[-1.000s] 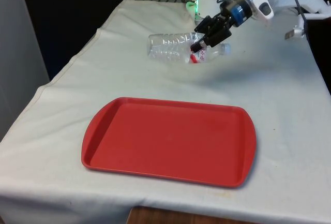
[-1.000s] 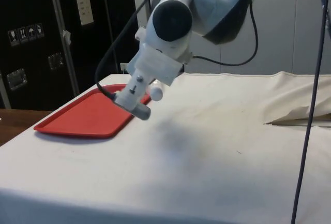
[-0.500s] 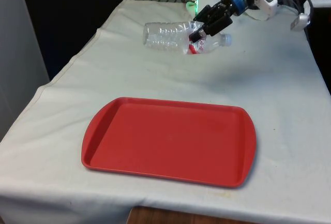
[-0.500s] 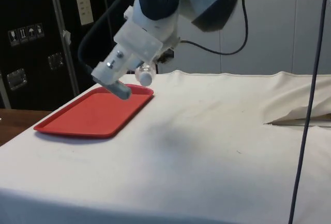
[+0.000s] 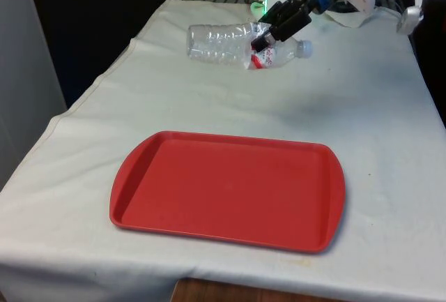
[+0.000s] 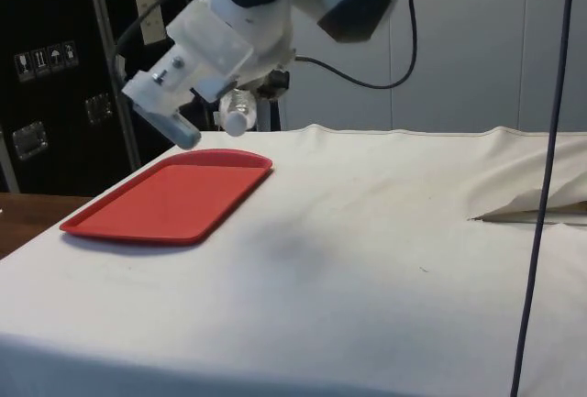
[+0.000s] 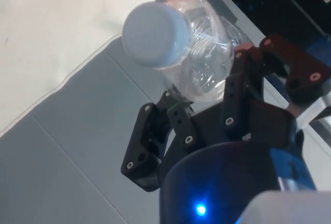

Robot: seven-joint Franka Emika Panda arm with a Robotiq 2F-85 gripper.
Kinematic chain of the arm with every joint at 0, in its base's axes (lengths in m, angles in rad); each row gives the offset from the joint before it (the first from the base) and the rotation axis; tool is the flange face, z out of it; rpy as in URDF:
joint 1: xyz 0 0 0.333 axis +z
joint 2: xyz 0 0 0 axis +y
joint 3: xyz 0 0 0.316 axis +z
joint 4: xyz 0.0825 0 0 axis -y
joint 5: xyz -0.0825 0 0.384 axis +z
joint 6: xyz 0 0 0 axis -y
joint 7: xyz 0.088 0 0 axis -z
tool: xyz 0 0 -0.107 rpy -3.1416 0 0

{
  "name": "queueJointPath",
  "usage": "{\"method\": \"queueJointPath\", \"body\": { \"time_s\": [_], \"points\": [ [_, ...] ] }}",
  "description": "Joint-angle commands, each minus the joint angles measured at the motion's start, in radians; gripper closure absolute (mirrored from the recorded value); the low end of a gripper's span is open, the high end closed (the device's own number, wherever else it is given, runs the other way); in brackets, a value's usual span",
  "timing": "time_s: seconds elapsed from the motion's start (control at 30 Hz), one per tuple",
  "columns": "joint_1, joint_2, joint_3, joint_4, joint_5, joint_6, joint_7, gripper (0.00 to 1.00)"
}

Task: Place the bottle upright on the tray.

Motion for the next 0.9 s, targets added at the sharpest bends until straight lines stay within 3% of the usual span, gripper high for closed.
{"method": "queueJointPath", "body": {
  "time_s": [0.0, 0.3, 0.37, 0.43, 0.87],
  "points": [
    [-0.005, 0.005, -0.001, 0.012, 0.007, 0.012, -0.004, 0.83],
    [-0.010, 0.029, -0.013, 0.065, 0.020, 0.034, 0.001, 0.83],
    [-0.006, 0.027, -0.014, 0.063, 0.014, 0.024, 0.005, 0.83],
    [-0.012, 0.037, -0.015, 0.081, 0.031, 0.045, 0.002, 0.83],
    [-0.018, 0.073, -0.034, 0.143, 0.080, 0.108, 0.002, 0.83]
  ]
}}
